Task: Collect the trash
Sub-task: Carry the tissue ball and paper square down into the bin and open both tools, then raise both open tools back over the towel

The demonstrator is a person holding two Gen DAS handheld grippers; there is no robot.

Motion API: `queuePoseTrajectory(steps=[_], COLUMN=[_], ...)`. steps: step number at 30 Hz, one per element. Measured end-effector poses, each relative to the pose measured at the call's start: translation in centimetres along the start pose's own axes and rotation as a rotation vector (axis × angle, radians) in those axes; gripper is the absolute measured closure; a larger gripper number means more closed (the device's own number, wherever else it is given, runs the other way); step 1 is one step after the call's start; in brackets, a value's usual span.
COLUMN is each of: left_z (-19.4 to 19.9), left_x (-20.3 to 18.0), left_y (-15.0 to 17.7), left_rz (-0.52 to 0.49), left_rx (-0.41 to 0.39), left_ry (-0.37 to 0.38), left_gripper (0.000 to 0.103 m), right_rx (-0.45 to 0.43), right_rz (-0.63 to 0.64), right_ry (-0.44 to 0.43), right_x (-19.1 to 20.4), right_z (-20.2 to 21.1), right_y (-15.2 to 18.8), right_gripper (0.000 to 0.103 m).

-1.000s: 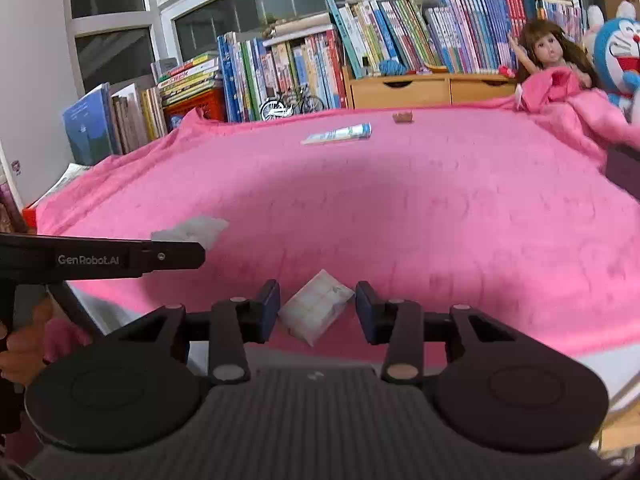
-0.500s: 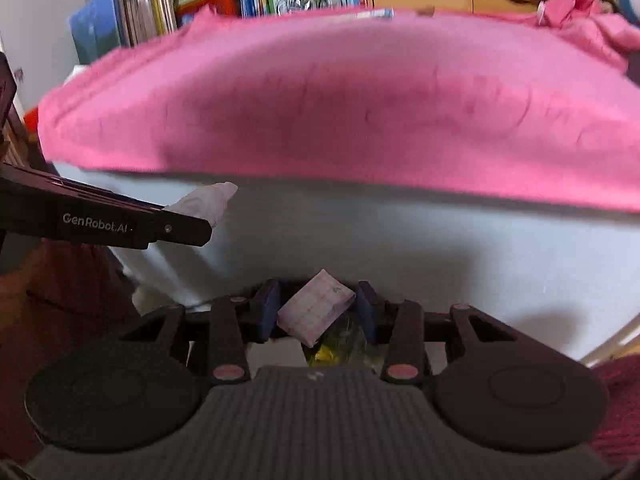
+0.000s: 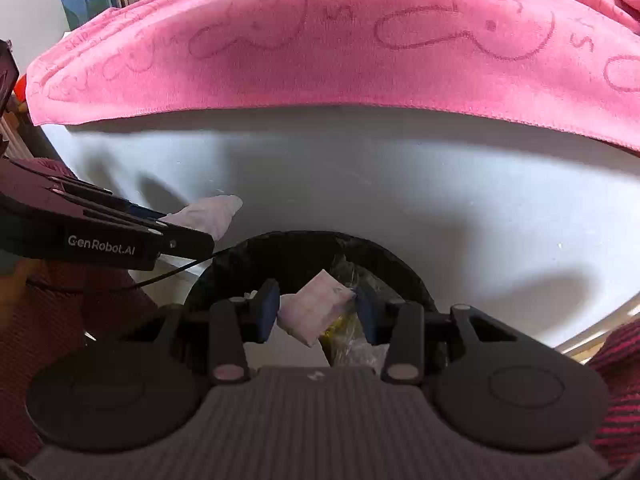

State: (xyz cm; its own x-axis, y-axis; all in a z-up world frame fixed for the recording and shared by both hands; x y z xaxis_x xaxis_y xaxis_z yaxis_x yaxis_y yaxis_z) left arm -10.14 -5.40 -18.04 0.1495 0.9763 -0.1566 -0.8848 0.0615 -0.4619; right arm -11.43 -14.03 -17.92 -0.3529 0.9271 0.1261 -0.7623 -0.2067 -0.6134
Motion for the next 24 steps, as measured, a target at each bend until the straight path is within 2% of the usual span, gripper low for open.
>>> queuePoseTrajectory(steps=[8, 10, 11, 13, 16, 20, 24], left_z=[-0.3, -0.1, 0.0, 0.2, 0.7, 1.8, 4.4], left_x=[-0.2, -0.2, -0.3, -0.3, -0.2, -0.4, -0.6], left_y=[0.4, 0.5, 0.4, 0.2, -0.1, -0.8, -2.3], left_rz=[-0.014, -0.016, -0.015, -0.016, -0.025, -0.064, -0.119], left_rx=[0.017, 0.016, 0.013, 0.002, -0.015, -0.043, -0.114], left_ry=[0.007, 0.019, 0.023, 0.025, 0.019, 0.001, -0.001], left_gripper=[0.078, 0.070, 0.067, 0.056, 0.048, 0.045, 0.044], right_rx=[0.000, -0.004, -0.007, -0.015, -0.024, -0.042, -0.098], right_rz=[0.000, -0.001, -0.003, -0.007, -0.017, -0.020, -0.040], right_ry=[0.001, -0.001, 0.000, -0.004, -0.002, 0.001, -0.014], right_x=[0.0, 0.0, 0.0, -0.2, -0.4, -0.9, -1.9], right_z=[-0.2, -0.3, -0.4, -0.2, 0.1, 0.7, 2.5], right_y=[0.0, -0.3, -0.3, -0.4, -0.5, -1.0, -2.6], right_gripper=[0.053, 0.053, 0.044, 0.039, 0.031, 0.028, 0.027])
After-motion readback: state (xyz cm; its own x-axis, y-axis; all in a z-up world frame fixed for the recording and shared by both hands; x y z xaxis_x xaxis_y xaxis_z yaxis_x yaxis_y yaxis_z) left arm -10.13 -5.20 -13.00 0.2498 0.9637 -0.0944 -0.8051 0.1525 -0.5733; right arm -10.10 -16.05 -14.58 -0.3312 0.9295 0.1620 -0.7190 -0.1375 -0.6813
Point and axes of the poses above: each gripper's, at about its wrist camera, not at the fingertips, and z roughly against the way its jaws point, x to its left, y to its underside, the point moved 7 cm from there along -z, roughly the way its jaws point, and after that the axes turned 3 degrees about z, right-handed, at the moved point
